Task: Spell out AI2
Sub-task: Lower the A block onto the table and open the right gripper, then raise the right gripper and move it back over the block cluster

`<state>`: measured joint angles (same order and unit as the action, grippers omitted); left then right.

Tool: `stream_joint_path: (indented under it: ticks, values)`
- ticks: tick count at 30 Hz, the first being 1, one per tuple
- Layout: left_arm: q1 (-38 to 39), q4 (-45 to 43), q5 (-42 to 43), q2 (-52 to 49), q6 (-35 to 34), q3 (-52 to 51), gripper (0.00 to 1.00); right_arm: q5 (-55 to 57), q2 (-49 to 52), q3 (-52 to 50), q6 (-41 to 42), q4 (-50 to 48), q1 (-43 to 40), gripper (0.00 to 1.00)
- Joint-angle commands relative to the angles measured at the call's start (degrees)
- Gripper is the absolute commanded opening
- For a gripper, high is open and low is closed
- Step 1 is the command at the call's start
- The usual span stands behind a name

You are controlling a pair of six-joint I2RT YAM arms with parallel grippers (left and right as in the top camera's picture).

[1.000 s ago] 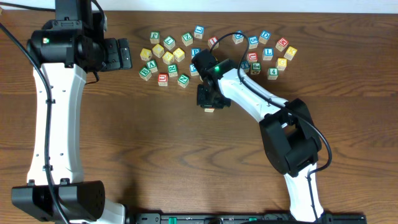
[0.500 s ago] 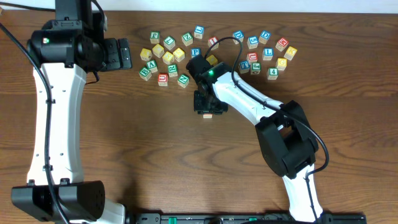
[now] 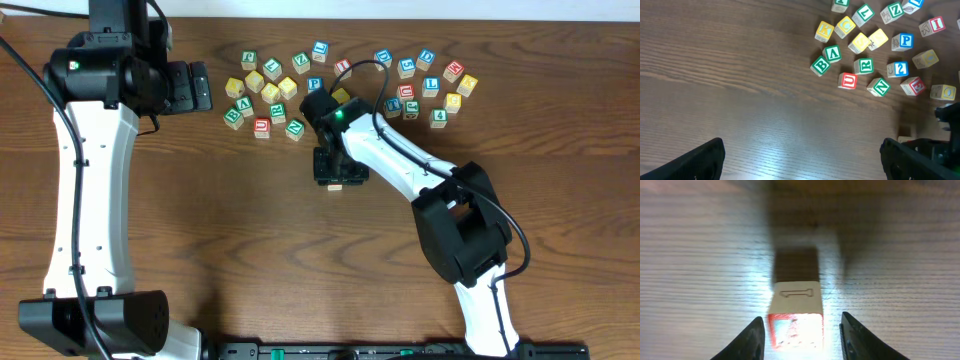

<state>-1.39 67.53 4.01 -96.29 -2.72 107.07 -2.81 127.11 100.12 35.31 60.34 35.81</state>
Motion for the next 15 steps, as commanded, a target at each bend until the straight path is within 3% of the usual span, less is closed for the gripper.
stream_joint_path:
  ticks: [1, 15]
  values:
    - [-0.15, 0.17, 0.09, -0.07, 0.74, -0.02, 0.97, 0.72, -0.13, 5.79, -3.17, 3.04, -0.39, 0.45]
    - [-0.15, 0.17, 0.09, -0.07, 0.74, -0.02, 0.98, 0.72, -0.13, 25.2, -11.91, 11.93, -5.16, 0.54]
